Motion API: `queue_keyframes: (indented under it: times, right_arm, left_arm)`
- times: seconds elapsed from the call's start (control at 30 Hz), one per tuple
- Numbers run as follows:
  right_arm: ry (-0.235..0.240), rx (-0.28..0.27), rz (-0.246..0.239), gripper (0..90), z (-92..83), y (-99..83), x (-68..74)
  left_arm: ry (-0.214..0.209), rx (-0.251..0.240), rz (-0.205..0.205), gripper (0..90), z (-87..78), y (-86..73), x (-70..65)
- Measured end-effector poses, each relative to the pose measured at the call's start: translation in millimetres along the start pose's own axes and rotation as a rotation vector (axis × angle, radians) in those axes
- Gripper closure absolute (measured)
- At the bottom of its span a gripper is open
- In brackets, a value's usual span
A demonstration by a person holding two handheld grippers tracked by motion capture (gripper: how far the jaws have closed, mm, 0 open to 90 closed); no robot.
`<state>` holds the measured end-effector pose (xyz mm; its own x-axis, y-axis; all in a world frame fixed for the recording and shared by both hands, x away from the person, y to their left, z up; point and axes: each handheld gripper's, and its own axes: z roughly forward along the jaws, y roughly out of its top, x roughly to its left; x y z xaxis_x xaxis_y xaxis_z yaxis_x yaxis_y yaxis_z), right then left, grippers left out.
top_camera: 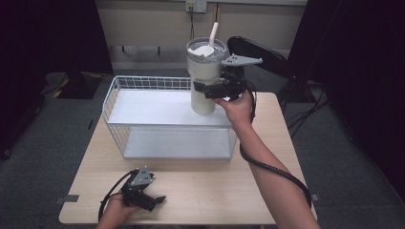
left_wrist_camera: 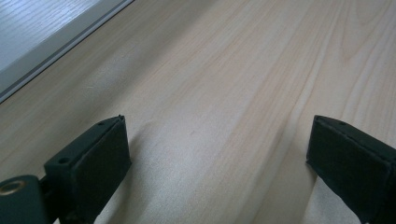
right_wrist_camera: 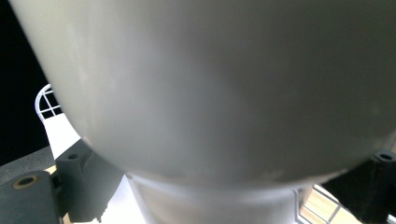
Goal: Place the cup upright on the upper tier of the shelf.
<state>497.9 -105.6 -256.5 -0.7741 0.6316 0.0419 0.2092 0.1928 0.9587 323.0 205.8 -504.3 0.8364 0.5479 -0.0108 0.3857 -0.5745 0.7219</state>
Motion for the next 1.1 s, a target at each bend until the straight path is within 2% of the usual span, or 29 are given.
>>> queue_keyframes:
  times: [0.2,0.3,0.47,0.53,0.67,1.1]
  right_arm:
    - [-0.021,0.009,-0.006,8.6,-0.8,-0.6,2.6]
    - [-0.014,0.018,0.014,8.4,-1.3,-1.7,1.8]
    - [-0.024,0.047,0.008,8.4,-4.1,-4.7,3.1]
    - [-0.026,0.083,0.0,8.4,-4.2,-8.5,3.7]
    - [-0.031,0.095,-0.003,8.3,-6.9,-12.3,5.0]
    - [0.016,0.097,0.013,8.3,-31.0,-26.4,13.8]
  left_arm:
    - [0.0,-0.001,0.0,5.3,0.0,0.0,0.0]
    - [0.0,0.001,0.001,5.3,-0.1,0.0,0.1]
    - [0.0,0.0,0.0,5.3,0.0,0.0,0.0]
    - [0.0,-0.001,0.001,5.3,0.0,0.0,0.0]
    - [0.0,0.0,0.0,5.3,0.0,0.0,0.0]
    - [0.001,-0.001,-0.001,5.3,0.1,-0.1,-0.1]
